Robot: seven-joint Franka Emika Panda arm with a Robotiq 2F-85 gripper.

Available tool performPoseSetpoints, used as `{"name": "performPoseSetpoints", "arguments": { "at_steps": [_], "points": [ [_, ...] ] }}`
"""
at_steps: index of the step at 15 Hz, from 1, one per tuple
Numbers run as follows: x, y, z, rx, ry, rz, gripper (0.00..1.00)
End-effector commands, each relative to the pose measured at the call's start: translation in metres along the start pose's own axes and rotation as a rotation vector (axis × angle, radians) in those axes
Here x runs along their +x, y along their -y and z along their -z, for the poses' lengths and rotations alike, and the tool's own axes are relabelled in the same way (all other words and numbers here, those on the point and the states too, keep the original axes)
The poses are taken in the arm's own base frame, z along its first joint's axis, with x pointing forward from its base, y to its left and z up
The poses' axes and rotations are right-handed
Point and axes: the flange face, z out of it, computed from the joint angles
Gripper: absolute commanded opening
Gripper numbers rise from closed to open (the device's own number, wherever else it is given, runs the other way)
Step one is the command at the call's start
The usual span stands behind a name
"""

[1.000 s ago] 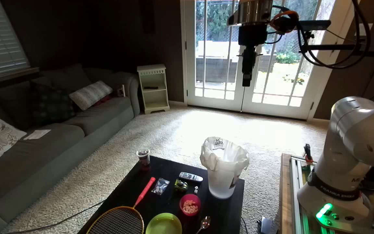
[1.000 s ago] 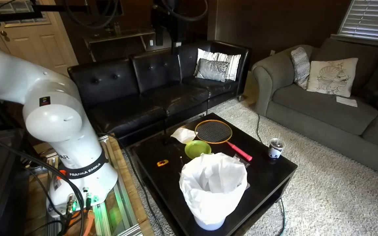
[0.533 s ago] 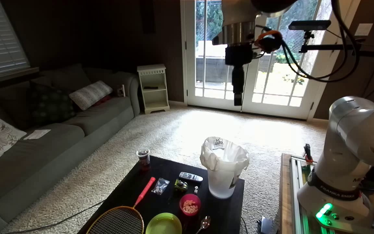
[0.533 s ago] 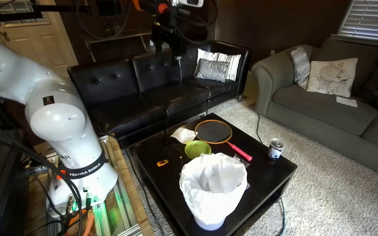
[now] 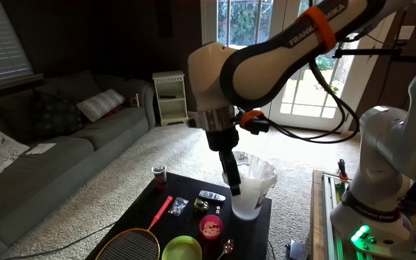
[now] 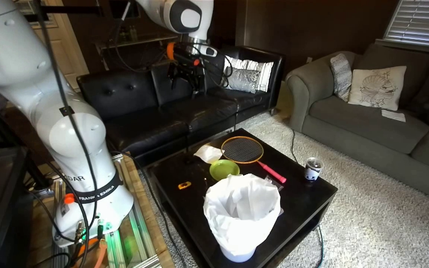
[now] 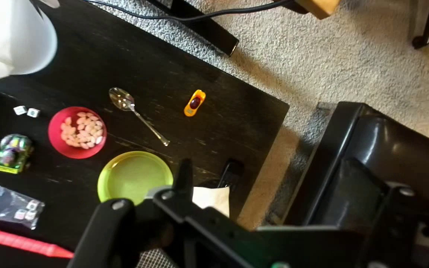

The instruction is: Pick up the orange object

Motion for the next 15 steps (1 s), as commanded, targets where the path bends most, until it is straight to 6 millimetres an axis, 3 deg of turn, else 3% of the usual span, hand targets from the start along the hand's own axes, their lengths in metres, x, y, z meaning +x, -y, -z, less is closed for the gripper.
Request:
{"name": "performPoseSetpoints", "arguments": {
  "at_steps": [1,3,4,10,15],
  "points": [
    [0.049,0.024,-0.058,0.042,0.094,0.076,1.0],
    [0.051,0.02,-0.065,0.049,0.158,0.07,1.0],
    [0.04,0.025,-0.066,0.021,0.122,0.068,1.0],
    [0.047,0.02,-0.078,0.048,0.142,0.072,1.0],
    [0.087,0.045,-0.178,0.171,0.265,0.234,1.0]
  ]
}}
